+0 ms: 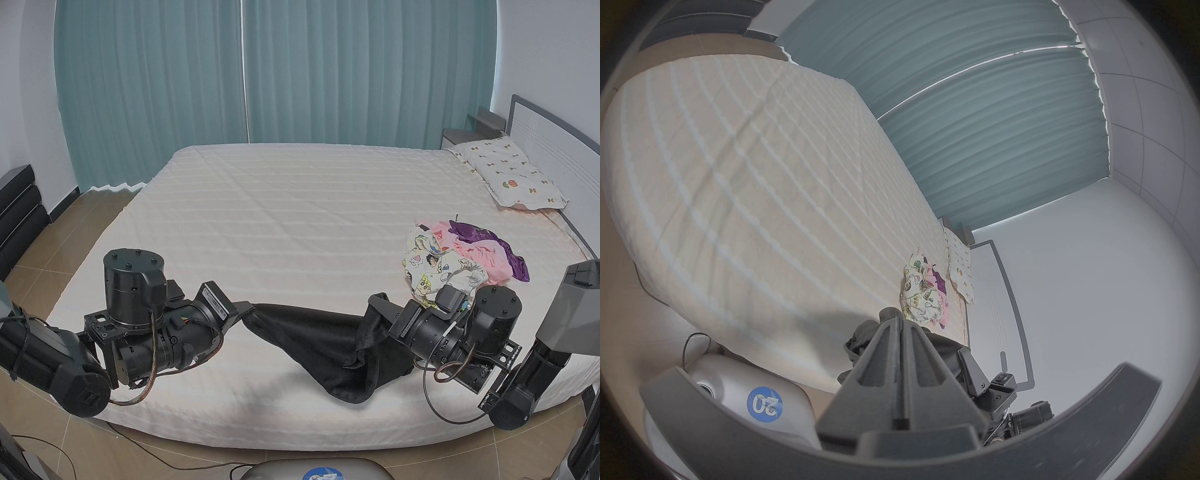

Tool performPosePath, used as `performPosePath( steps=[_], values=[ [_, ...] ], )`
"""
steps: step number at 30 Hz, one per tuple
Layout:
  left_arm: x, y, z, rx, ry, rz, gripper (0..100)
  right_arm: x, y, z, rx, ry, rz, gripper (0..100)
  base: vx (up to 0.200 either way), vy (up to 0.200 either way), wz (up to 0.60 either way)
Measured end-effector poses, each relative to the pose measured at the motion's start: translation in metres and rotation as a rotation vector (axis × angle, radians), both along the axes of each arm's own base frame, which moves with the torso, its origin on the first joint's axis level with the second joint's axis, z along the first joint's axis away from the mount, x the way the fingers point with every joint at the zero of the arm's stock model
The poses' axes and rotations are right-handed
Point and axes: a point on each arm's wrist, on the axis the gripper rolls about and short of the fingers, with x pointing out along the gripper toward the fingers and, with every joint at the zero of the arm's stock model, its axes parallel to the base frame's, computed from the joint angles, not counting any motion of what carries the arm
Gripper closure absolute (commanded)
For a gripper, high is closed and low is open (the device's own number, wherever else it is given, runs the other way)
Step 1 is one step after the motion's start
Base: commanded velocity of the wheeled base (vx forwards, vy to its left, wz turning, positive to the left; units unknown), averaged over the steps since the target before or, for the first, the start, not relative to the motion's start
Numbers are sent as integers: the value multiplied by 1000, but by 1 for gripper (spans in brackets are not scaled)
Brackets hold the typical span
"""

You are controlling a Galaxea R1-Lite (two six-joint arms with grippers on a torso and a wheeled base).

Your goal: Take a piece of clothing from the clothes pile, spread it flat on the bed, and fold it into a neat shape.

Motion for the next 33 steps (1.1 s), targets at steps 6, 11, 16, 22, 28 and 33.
performPosePath(
  steps=[6,11,16,22,28,33],
  values=[
    [0,0,0,-1,-1,0,100,0,0,0,0,0,0,100,0,167,0],
    [0,0,-1,1,2,1,100,2,-2,0,0,0,-8,100,0,0,0],
    [0,0,-1,2,2,0,100,11,-11,3,7,-15,-45,100,-80,0,0],
    [-1,-3,1,0,-6,-12,100,10,-18,3,-10,-18,-66,100,-200,0,0],
    [-12,-5,2,8,3,-37,100,-16,-31,6,-31,18,-57,100,-200,0,0],
    [-26,-3,10,13,8,-56,100,-46,-40,20,-22,3,-29,100,-160,0,0]
  ],
)
